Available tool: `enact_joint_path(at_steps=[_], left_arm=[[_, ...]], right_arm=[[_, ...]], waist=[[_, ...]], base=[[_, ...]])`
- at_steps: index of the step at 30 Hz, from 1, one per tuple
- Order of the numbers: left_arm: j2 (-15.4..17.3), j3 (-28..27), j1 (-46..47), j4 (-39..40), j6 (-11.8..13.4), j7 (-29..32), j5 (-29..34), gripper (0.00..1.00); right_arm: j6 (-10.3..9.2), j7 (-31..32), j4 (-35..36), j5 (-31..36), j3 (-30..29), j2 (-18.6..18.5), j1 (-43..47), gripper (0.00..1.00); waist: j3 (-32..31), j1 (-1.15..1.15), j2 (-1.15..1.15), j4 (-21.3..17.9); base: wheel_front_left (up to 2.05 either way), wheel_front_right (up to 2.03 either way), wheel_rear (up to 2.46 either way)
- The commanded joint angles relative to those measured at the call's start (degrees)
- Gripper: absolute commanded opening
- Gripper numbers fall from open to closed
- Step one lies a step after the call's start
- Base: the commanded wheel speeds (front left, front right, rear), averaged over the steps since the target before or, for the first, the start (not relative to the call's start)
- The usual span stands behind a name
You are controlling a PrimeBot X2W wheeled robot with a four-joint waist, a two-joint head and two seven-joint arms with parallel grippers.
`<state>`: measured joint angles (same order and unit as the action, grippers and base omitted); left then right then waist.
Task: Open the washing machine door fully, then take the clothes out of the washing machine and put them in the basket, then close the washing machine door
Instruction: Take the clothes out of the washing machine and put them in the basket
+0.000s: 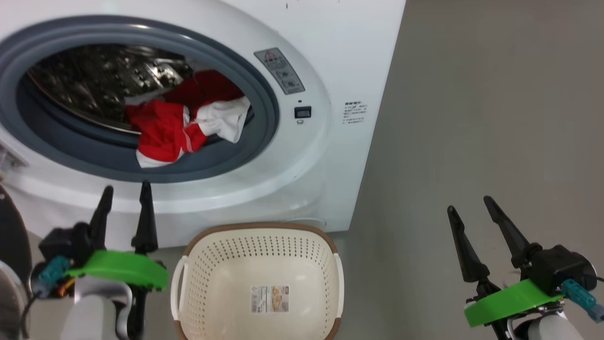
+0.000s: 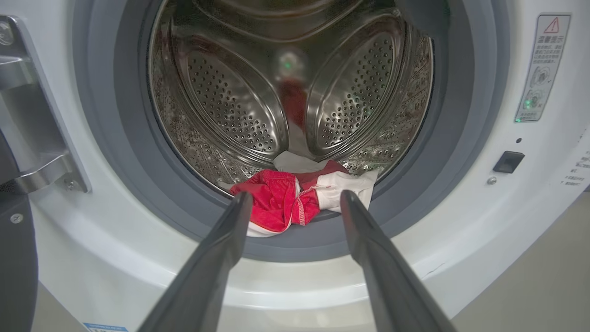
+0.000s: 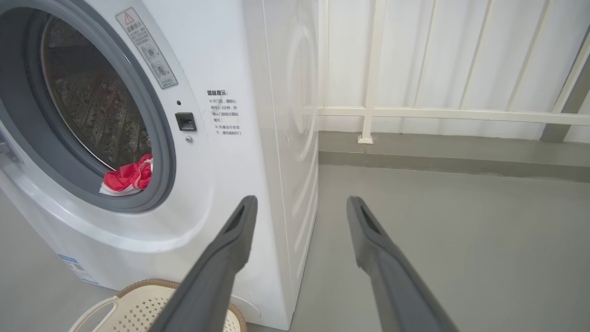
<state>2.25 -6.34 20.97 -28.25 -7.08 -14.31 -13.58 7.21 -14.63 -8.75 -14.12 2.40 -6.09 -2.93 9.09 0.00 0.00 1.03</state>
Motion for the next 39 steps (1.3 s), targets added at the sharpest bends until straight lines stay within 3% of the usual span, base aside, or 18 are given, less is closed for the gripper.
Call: enact_joint_path(at_steps=[1, 19, 30, 35, 37, 39], left_arm=[[1.31, -1.92, 3.55, 0.04, 0.03, -0.69, 0.55, 1.00], [4.83, -1.89, 22.99, -12.17, -0.19, -0.69, 1.28, 1.00], [7.56, -1.71, 35.52, -25.75, 0.60, 0.71, 0.88, 1.00], [9.61, -0.62, 40.69, -31.39, 2.56, 2.93, 2.10, 1.00], [11.76, 0.92, 43.64, -35.40, 5.23, 4.90, 4.13, 1.00], [12.63, 1.70, 44.63, -37.19, 6.25, 5.90, 4.99, 1.00]], right_arm=[[0.28, -0.37, 1.76, -0.07, 1.19, -0.85, -2.35, 1.00], [0.28, -0.37, 2.40, 0.31, 2.10, -1.26, -8.38, 1.00], [0.28, -0.37, 2.40, 0.39, 2.56, -0.83, -11.14, 1.00], [0.28, -0.37, 2.17, 0.42, 2.86, -0.43, -12.10, 1.00], [0.28, -0.37, 1.78, 0.37, 3.56, 0.08, -12.89, 1.00], [0.28, -0.37, 1.52, 0.25, 3.88, 0.31, -13.16, 1.00]], waist=[[3.13, 0.00, 0.00, -0.23], [13.42, 0.00, 0.00, -3.19], [18.96, 0.00, 0.00, -5.44], [20.38, 0.00, 0.00, -6.09], [21.18, 0.00, 0.00, -6.74], [21.48, 0.00, 0.00, -6.98]], base=[[0.00, 0.00, 0.00], [0.00, 0.00, 0.00], [0.00, 0.00, 0.00], [0.00, 0.00, 0.00], [0.00, 0.00, 0.00], [0.00, 0.00, 0.00]])
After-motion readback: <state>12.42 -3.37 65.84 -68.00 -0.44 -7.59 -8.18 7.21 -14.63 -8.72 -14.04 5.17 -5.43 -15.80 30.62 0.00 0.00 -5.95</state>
